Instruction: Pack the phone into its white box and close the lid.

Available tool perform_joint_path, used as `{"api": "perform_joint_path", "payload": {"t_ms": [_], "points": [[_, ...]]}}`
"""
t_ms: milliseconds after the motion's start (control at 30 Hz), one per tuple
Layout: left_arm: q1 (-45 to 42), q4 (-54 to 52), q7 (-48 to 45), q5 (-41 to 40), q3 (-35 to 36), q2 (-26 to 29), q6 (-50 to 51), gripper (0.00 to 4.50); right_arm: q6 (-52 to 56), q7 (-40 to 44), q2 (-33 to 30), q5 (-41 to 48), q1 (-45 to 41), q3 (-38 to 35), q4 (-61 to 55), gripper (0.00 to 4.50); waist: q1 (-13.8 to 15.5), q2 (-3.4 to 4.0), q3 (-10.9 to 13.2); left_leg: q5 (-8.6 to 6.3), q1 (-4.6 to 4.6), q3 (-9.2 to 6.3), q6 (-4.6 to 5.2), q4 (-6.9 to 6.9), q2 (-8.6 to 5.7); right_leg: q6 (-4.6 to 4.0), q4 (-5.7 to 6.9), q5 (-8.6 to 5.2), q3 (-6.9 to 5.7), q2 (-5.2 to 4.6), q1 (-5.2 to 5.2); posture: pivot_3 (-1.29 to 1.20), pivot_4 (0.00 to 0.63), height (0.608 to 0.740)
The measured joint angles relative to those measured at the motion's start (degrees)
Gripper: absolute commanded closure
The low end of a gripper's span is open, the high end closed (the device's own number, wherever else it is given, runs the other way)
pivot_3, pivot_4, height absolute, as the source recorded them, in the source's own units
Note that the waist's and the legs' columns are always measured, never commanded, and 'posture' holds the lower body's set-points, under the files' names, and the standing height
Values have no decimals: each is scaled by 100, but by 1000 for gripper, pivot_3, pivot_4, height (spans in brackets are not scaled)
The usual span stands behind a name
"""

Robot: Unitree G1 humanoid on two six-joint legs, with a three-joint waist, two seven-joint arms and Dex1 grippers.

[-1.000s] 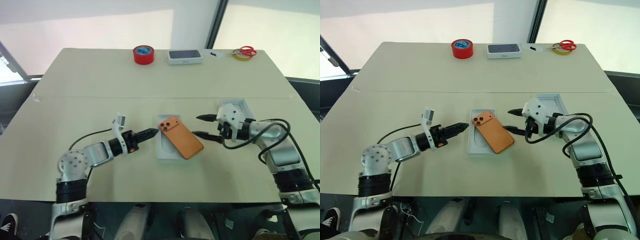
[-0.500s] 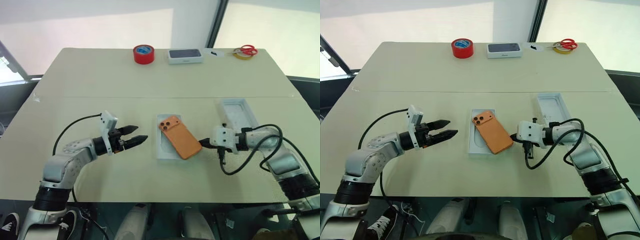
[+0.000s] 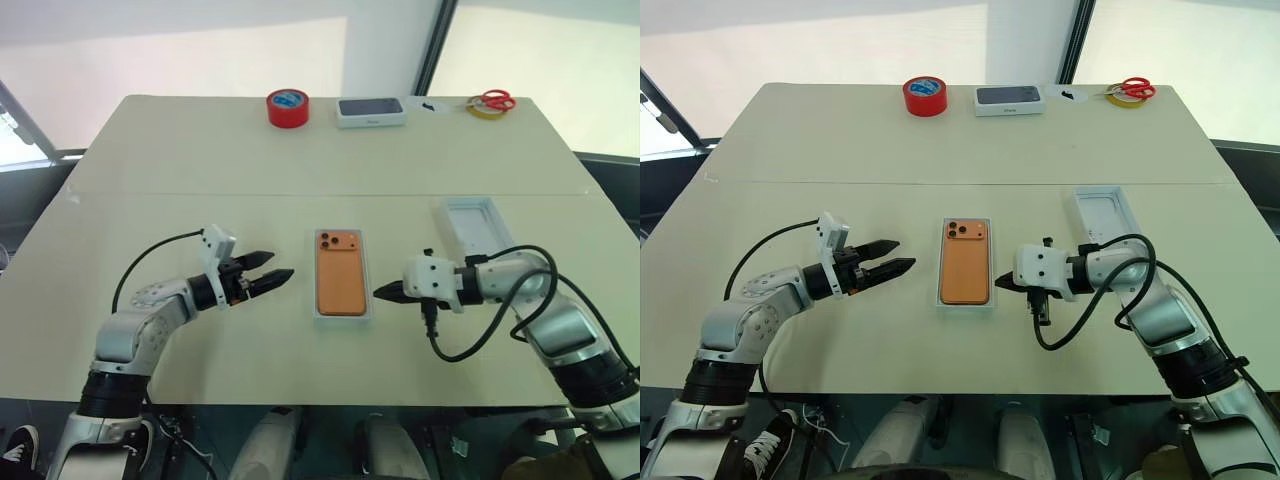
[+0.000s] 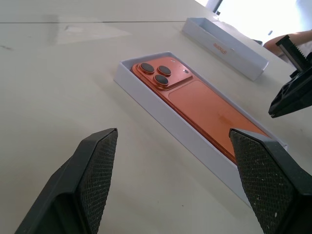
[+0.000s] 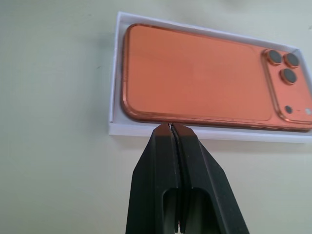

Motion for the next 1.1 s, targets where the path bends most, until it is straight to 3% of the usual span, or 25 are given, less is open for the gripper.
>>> {"api": "perform_joint_path", "payload": {"t_ms": [167,200,300,467,867,1100], "points": [[18,7,-1,161,-17,3,-93,627,-419,-225,-5,-257,-103,-2,565,4473,4,0,0,0,0,0,0,1,-1,1,0,1,0,0,1,0,150,736],[19,25,4,239,-47,5,-109,890,-480,-292,-5,-299,-127,-15,710,4496,3,0,0,0,0,1,0,2,-1,3,0,2,0,1,1,0,150,736],[8,139,37,653,-292,85,-222,1938,-681,-442,-3,-403,-167,-16,914,4500,2,0,0,1,2,0,0,2,0,16,1,9,0,1,0,0,150,736],[-398,505,347,1870,-996,33,-911,4447,-929,-759,258,-726,-218,101,1064,4500,21,1,-1,1,5,-1,-1,6,-1,16,2,11,-3,2,7,0,150,736],[-1089,704,117,2568,-1771,-627,-653,4447,-1080,-1036,483,-1061,-316,292,1409,4500,32,4,-5,2,17,-2,-1,14,-6,21,15,15,-5,2,17,0,150,736],[-1898,1906,-77,2791,-1863,-1329,-892,4447,-1212,-1043,245,-1234,-397,244,1778,4500,192,2,-8,2,21,-3,0,27,-12,21,15,15,-11,-2,32,0,150,736]]}}
